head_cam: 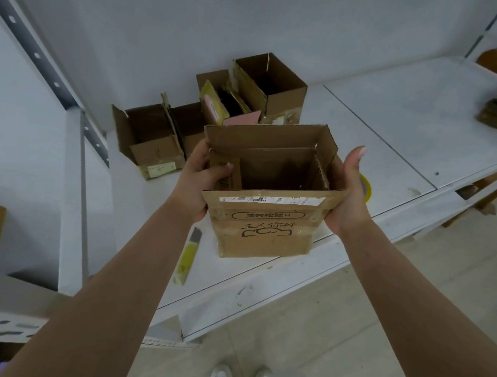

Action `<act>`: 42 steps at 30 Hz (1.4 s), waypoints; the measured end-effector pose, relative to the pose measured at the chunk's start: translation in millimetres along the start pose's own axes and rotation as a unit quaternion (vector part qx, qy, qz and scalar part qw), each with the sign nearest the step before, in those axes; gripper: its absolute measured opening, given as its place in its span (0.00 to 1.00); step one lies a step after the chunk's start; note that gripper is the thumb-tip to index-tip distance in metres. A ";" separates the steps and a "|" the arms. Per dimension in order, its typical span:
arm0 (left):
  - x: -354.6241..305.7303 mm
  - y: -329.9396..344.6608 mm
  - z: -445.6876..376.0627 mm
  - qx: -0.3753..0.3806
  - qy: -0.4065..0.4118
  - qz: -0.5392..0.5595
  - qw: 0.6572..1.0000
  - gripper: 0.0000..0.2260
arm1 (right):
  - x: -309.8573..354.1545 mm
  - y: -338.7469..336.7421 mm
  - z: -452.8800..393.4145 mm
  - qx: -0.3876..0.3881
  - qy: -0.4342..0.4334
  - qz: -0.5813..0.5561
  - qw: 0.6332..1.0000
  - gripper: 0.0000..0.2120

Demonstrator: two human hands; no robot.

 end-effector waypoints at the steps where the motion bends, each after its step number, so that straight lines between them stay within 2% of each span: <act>1: 0.2 -0.2 0.1 -0.005 0.000 0.001 1.000 0.24 | -1.1 1.6 0.4 0.007 0.004 0.005 1.000 0.33; 4: -0.4 0.3 1.0 -0.013 0.001 0.003 1.000 0.24 | 2.6 -0.3 -2.2 -0.002 -0.009 0.004 1.000 0.21; 6: -0.4 1.7 1.5 -0.009 0.005 0.006 1.000 0.24 | 7.2 -5.8 -5.7 -0.023 -0.028 0.025 0.999 0.17; 9: -1.0 3.6 1.5 -0.001 0.008 0.015 1.000 0.24 | 2.4 -9.6 -4.8 -0.026 -0.029 0.025 0.999 0.18; 12: -1.7 4.4 3.3 -0.006 0.001 0.041 0.999 0.22 | -5.7 -7.3 -0.2 -0.016 -0.015 0.020 1.000 0.25; 16: -2.7 -3.7 2.6 -0.103 -0.051 0.043 0.992 0.08 | -2.2 -1.1 0.3 0.001 -0.027 0.028 0.999 0.27; 18: -2.6 -8.5 3.2 -0.159 -0.072 0.031 0.984 0.04 | 0.8 1.4 -0.1 0.026 -0.046 0.036 0.998 0.25; 20: -2.8 -8.3 2.5 -0.179 -0.074 0.030 0.981 0.04 | 1.9 2.5 0.4 0.048 -0.047 0.039 0.997 0.24; 22: -5.5 -4.6 0.3 -0.175 -0.053 0.011 0.983 0.06 | 3.8 0.1 0.2 0.039 -0.034 0.055 0.997 0.26; 24: -13.3 -0.2 -3.0 -0.161 -0.007 -0.017 0.987 0.08 | 10.3 -2.4 -2.1 0.030 -0.055 0.080 0.995 0.25; 27: -27.7 5.4 -6.8 -0.150 0.050 -0.044 0.986 0.13 | 27.3 0.0 -6.5 0.028 -0.118 0.082 0.989 0.17; 30: -23.6 3.6 -9.4 -0.158 0.045 -0.056 0.985 0.20 | 33.6 0.8 -10.1 0.010 -0.155 0.094 0.983 0.08; 32: -9.3 -1.3 -7.3 -0.164 -0.002 -0.007 0.987 0.18 | 26.4 -0.2 -9.6 -0.010 -0.149 0.089 0.985 0.09; 34: 0.9 -2.3 -5.4 -0.131 -0.020 0.061 0.989 0.10 | 17.7 -3.9 -9.1 -0.033 -0.132 0.079 0.988 0.14; 36: -1.4 -4.1 -5.8 -0.094 0.000 0.085 0.992 0.03 | 14.3 -7.5 -9.9 -0.042 -0.119 0.073 0.989 0.08; 38: -11.7 -7.9 -5.3 -0.081 0.039 0.082 0.993 0.06 | 15.9 -9.5 -11.7 -0.043 -0.115 0.082 0.989 0.01; 41: -26.8 -10.0 -0.3 -0.079 0.071 0.001 0.994 0.08 | 21.7 -8.6 -13.9 -0.039 -0.115 0.104 0.987 0.04; 42: -29.4 -8.0 2.8 -0.065 0.073 -0.037 0.995 0.13 | 23.7 -7.5 -14.0 -0.039 -0.113 0.112 0.986 0.04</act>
Point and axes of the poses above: each hand's wrist, its own z-axis away from the middle knuckle, its own y-axis out of the palm, x = y × z, the point moved 6 cm from there along -z, towards the middle knuckle, and after that the axes turned 8 degrees about z, right-handed, at the moved point
